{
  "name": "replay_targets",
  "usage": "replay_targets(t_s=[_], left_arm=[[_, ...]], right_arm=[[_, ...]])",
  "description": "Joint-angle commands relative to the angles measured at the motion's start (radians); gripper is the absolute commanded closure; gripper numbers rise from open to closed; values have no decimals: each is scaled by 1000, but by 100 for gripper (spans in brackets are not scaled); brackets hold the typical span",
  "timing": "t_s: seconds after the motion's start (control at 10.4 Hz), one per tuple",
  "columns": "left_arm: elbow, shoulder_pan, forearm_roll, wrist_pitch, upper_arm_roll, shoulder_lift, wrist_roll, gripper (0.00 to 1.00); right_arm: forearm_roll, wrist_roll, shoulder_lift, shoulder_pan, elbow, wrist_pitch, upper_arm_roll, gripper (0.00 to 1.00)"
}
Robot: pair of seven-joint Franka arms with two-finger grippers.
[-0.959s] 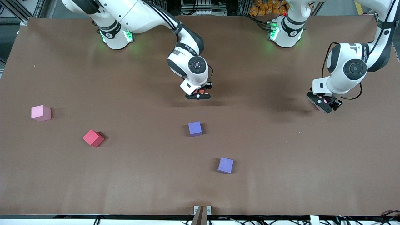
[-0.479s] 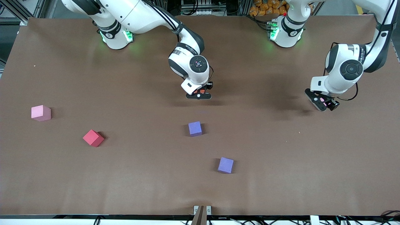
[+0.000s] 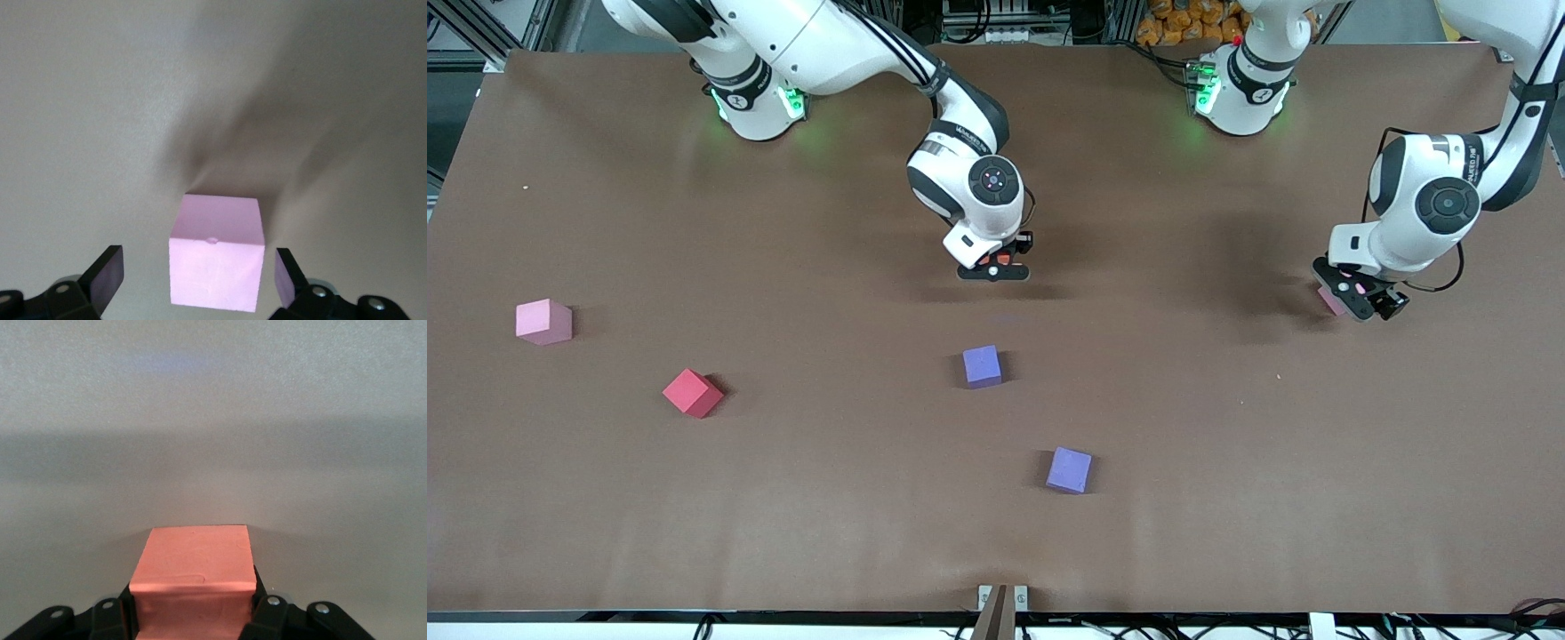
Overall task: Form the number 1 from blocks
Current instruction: 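Grasp the pale pink cube with the left gripper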
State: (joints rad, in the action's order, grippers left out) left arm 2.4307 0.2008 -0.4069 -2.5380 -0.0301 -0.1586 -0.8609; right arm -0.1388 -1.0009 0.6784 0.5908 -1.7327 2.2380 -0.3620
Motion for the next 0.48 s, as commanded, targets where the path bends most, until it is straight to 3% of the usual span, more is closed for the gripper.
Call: replay_targets(t_s=[0.0, 0.1, 0.19, 0.29, 0.38], left_arm=[[-9, 40, -23, -22, -10, -19, -15, 0], [-7, 49, -23, -22, -10, -21, -7, 0], [-5, 49, -13, -22, -10, -19, -3, 0], [-2, 49, -10, -22, -10, -21, 8, 0], [-1, 49, -10, -22, -10, -29, 22, 0]], right_arm=[[-21, -27, 10, 11, 5, -38, -14, 95], [-21, -27, 10, 11, 5, -37, -14, 94], [-21, -31, 10, 11, 5, -35, -14, 55], [-19, -50, 10, 9, 9, -35, -14, 1], [-18, -53, 10, 4, 12, -34, -14, 0]])
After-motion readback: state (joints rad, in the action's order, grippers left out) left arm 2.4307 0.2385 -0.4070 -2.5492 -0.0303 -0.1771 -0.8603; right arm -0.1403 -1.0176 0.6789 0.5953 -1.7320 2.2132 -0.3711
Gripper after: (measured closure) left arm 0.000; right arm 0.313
